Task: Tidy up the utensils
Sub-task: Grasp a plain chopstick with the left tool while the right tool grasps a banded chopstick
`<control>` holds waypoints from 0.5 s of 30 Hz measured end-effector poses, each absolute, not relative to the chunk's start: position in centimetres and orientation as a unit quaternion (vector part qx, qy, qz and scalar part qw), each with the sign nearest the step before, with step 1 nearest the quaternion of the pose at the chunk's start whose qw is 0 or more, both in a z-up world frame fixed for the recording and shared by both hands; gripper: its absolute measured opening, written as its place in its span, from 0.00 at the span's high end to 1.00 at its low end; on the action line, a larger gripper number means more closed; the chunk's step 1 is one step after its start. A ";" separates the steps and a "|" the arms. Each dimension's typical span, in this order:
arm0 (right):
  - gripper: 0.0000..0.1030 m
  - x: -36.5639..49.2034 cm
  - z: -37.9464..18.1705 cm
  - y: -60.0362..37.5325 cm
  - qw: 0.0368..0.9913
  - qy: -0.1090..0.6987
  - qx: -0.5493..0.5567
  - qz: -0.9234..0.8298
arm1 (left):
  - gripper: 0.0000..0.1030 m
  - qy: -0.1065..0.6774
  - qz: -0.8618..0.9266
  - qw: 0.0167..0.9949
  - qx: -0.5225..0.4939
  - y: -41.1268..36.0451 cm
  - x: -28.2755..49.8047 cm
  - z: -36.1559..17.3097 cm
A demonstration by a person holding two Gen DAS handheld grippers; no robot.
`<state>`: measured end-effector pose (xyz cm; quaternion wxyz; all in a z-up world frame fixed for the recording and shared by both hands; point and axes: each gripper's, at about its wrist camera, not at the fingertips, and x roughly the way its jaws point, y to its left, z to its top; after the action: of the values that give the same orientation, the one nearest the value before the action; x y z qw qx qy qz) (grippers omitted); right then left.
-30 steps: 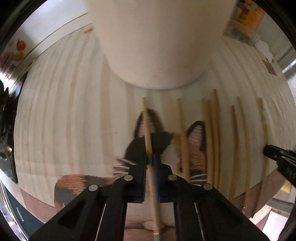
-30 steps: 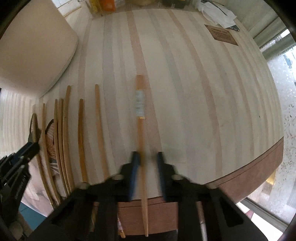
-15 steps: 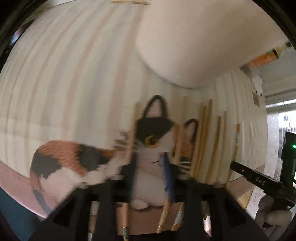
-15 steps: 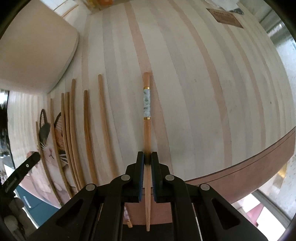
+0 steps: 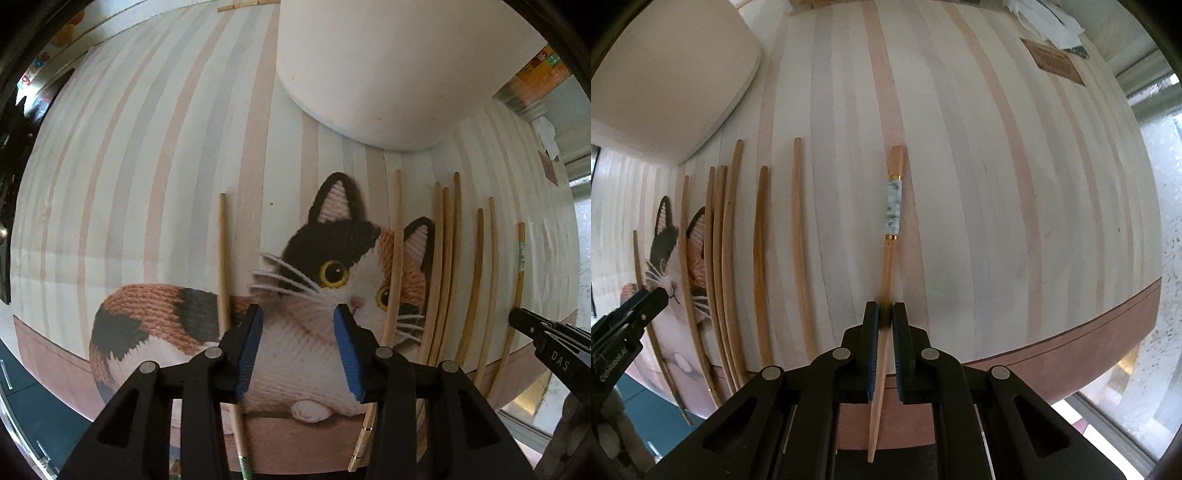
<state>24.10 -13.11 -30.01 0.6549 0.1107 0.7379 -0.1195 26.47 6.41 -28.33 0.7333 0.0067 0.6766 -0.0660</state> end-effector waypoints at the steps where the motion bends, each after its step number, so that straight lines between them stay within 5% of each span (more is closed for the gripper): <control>1: 0.92 24.2 -30.0 -12.4 0.656 0.738 0.105 -0.122 | 0.78 0.673 -0.061 0.737 0.010 6.3 25.5 -28.7; 3: 0.92 24.2 -29.9 -11.7 0.661 0.734 0.094 -0.124 | 0.98 0.667 -0.054 0.743 0.013 7.0 25.0 -29.0; 15: 0.93 24.2 -26.7 -13.3 0.692 0.695 0.144 -0.129 | 1.00 0.627 -0.039 0.774 -0.078 13.9 23.9 -25.0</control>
<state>24.16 -13.28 -26.74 0.6920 0.1444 0.6955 -0.1290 23.94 13.90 -24.96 0.7743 -0.0778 0.6269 -0.0387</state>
